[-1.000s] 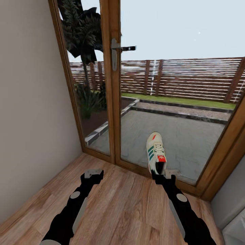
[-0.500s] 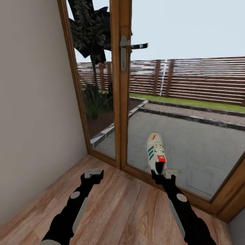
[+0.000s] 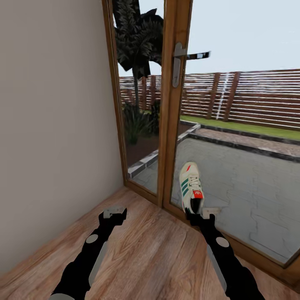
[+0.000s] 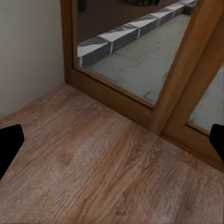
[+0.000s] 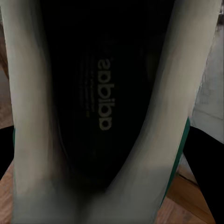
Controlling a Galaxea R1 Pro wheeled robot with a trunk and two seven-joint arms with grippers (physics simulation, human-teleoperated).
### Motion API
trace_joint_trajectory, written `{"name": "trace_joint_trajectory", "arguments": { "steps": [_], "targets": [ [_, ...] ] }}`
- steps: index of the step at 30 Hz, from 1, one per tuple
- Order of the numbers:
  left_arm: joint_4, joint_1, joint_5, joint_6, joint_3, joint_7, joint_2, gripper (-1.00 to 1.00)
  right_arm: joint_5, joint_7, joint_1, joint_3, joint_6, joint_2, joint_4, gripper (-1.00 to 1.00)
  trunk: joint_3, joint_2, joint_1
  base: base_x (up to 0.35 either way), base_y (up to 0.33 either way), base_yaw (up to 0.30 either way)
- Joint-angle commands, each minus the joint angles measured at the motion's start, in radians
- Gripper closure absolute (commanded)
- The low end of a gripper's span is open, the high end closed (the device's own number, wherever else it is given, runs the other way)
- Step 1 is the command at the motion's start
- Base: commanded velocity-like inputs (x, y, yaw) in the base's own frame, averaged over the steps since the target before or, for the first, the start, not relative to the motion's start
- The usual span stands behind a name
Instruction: Pick up the two gym shoes and the two sandals from the corridor floor and place them onto the hallstand (shoe rack) in the corridor, making sure they are on the rack and not on the floor. Arrange them so the two gym shoes are next to each other and the two sandals are next to each other.
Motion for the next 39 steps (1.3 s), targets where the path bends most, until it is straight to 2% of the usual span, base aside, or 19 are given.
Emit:
{"name": "trace_joint_trajectory", "arguments": {
  "steps": [1, 12, 23, 33, 39],
  "targets": [
    [-0.001, 0.000, 0.005, 0.005, -0.001, 0.000, 0.000, -1.00, 0.000, 0.002, 0.000, -0.001, 0.006, 0.000, -0.002, 1.00, -0.001, 0.000, 0.000, 0.000, 0.000, 0.291],
    [-0.001, 0.000, 0.005, 0.006, -0.001, 0.000, 0.000, -1.00, 0.000, 0.002, 0.000, -0.001, 0.006, 0.000, -0.002, 1.00, -0.001, 0.000, 0.000, 0.003, 0.000, 0.291],
    [-0.001, 0.000, 0.005, 0.005, -0.001, 0.000, 0.000, -1.00, 0.000, 0.002, 0.000, -0.001, 0.006, 0.000, -0.002, 1.00, -0.001, 0.000, 0.000, 0.234, -0.020, 0.291],
    [-0.001, 0.000, 0.005, 0.005, -0.001, 0.000, -0.001, -1.00, 0.000, 0.002, 0.000, -0.001, 0.006, 0.000, -0.002, 1.00, -0.001, 0.000, 0.000, 0.036, -0.004, 0.291],
    [-0.001, 0.000, 0.005, 0.005, -0.001, 0.000, -0.001, -1.00, 0.000, 0.002, 0.000, -0.001, 0.006, 0.000, -0.002, 1.00, -0.001, 0.000, 0.000, 0.165, -0.144, 0.291]
  ]
}}
